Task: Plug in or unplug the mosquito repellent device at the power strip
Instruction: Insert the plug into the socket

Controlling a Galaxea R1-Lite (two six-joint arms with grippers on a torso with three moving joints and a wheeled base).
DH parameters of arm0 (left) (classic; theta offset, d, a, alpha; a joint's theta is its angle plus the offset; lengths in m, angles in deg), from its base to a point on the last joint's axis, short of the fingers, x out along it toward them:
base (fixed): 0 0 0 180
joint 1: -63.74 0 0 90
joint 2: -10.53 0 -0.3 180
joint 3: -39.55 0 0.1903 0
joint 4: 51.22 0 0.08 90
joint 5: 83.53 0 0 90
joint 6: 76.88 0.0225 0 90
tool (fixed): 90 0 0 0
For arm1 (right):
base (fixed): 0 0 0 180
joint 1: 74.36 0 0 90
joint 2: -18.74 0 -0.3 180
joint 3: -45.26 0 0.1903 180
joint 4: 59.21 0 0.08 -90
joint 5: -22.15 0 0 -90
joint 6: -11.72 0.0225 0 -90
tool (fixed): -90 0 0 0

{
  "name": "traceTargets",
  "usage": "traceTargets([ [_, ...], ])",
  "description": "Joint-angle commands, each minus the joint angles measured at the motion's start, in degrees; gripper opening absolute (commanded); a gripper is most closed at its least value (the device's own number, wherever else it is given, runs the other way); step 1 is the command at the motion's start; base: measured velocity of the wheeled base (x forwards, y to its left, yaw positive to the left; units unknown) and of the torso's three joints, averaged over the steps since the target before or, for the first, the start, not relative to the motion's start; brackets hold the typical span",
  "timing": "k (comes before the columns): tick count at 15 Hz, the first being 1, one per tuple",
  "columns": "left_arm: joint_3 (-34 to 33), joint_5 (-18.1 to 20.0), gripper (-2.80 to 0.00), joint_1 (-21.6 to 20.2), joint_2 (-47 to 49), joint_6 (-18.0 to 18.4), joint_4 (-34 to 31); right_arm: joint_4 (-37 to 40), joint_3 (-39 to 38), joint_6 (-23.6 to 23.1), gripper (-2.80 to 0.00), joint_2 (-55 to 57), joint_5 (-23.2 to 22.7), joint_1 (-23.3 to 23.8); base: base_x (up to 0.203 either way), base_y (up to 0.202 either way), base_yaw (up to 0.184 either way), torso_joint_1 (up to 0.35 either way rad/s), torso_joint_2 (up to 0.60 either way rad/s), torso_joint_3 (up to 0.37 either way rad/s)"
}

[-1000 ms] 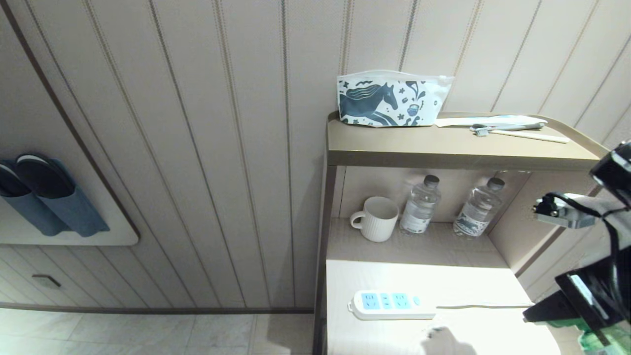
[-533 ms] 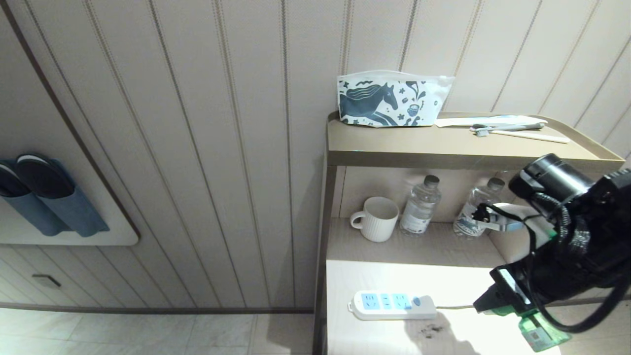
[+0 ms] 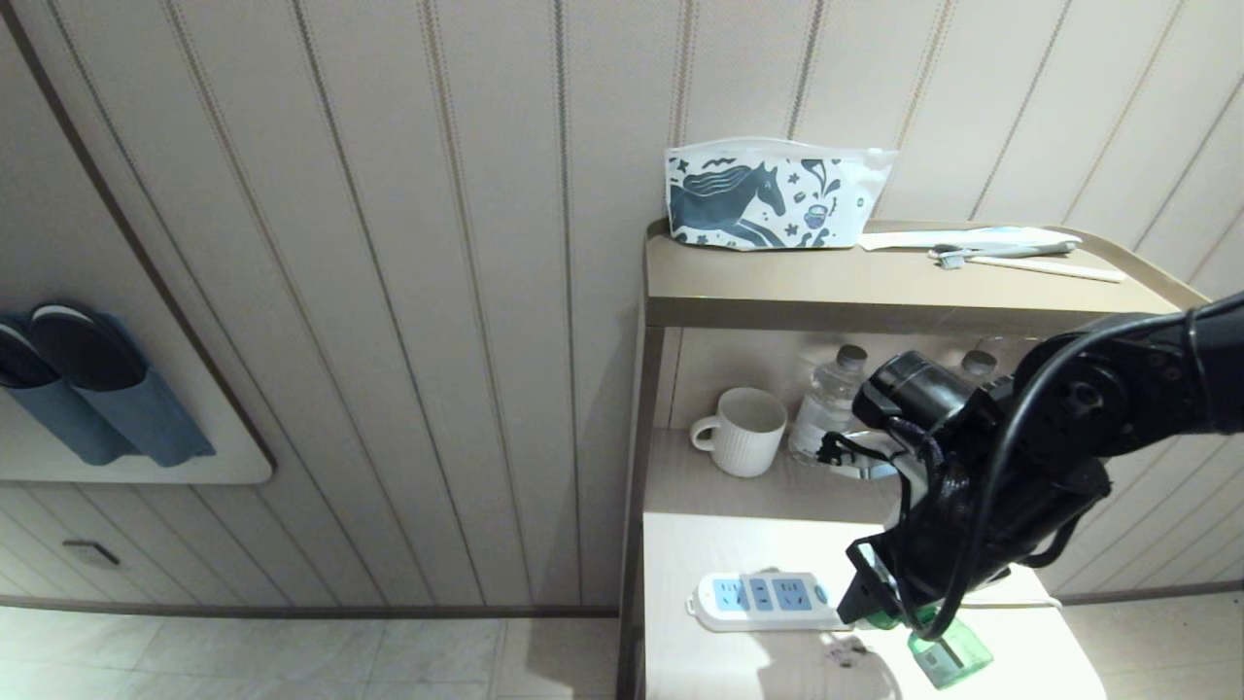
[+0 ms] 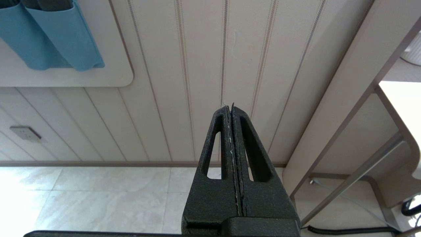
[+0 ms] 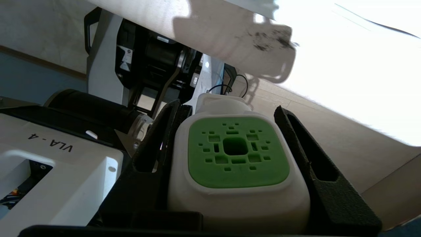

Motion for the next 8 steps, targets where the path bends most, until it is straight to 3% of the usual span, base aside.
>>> traceTargets([
  [1, 0.01, 0.03, -2.8, 0.0, -0.01, 0.0, 0.0, 0.28, 0.98, 0.03, -2.8, 2.93, 0.01, -1.15, 0.0, 0.0, 0.0, 0.0, 0.0, 0.0],
  [5, 0.01, 0.01, -2.8, 0.0, 0.0, 0.0, -0.05, 0.19, 2.85, -1.34, -2.8, 4.51, 0.99, -1.65, 0.0, 0.0, 0.0, 0.0, 0.0, 0.0],
  [8, 0.01, -0.05, -2.8, 0.0, -0.01, 0.0, 0.0, 0.19, 3.66, -5.19, -2.8, 4.59, 1.44, -2.47, 0.0, 0.0, 0.0, 0.0, 0.0, 0.0],
])
